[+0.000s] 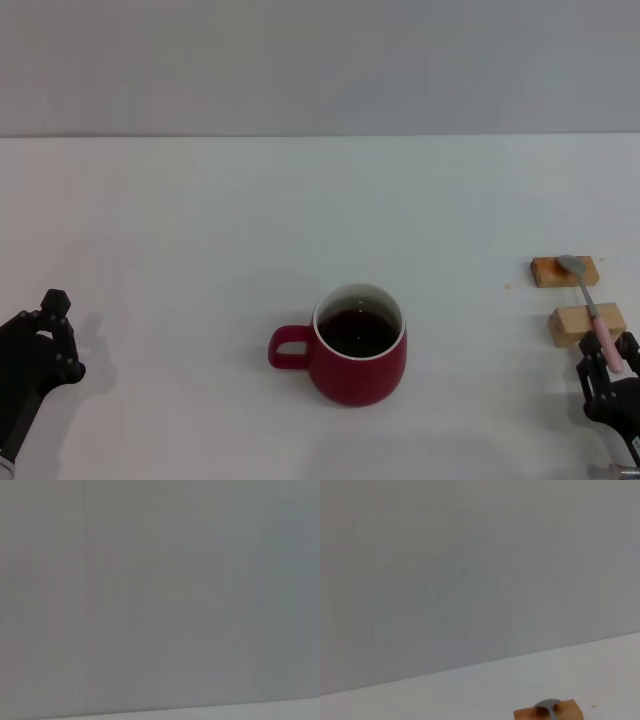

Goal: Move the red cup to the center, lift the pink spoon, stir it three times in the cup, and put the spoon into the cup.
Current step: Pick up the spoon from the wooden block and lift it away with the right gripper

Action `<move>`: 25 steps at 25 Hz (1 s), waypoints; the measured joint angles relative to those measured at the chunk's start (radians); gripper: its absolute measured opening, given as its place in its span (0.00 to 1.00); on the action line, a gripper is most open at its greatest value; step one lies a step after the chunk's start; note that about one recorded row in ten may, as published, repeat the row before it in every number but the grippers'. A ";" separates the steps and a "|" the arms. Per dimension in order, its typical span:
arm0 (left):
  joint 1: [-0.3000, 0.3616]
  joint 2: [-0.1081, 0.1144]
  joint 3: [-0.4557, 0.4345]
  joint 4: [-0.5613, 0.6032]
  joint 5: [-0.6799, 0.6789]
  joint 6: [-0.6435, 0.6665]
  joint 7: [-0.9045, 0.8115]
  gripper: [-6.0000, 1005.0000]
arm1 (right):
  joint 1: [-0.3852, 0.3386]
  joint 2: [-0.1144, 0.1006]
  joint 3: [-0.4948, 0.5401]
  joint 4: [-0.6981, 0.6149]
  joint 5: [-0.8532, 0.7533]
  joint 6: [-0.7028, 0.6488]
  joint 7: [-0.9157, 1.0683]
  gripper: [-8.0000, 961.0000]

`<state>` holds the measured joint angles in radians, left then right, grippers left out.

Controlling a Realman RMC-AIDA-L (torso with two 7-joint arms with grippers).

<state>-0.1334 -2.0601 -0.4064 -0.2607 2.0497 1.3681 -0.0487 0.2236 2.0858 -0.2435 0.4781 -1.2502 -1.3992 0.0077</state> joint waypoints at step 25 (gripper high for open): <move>-0.008 0.000 0.001 0.003 -0.001 -0.002 0.000 0.01 | -0.001 0.000 0.010 -0.003 0.010 0.024 0.000 0.40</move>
<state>-0.1412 -2.0601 -0.4052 -0.2572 2.0486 1.3659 -0.0491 0.2224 2.0860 -0.2334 0.4754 -1.2401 -1.3752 0.0077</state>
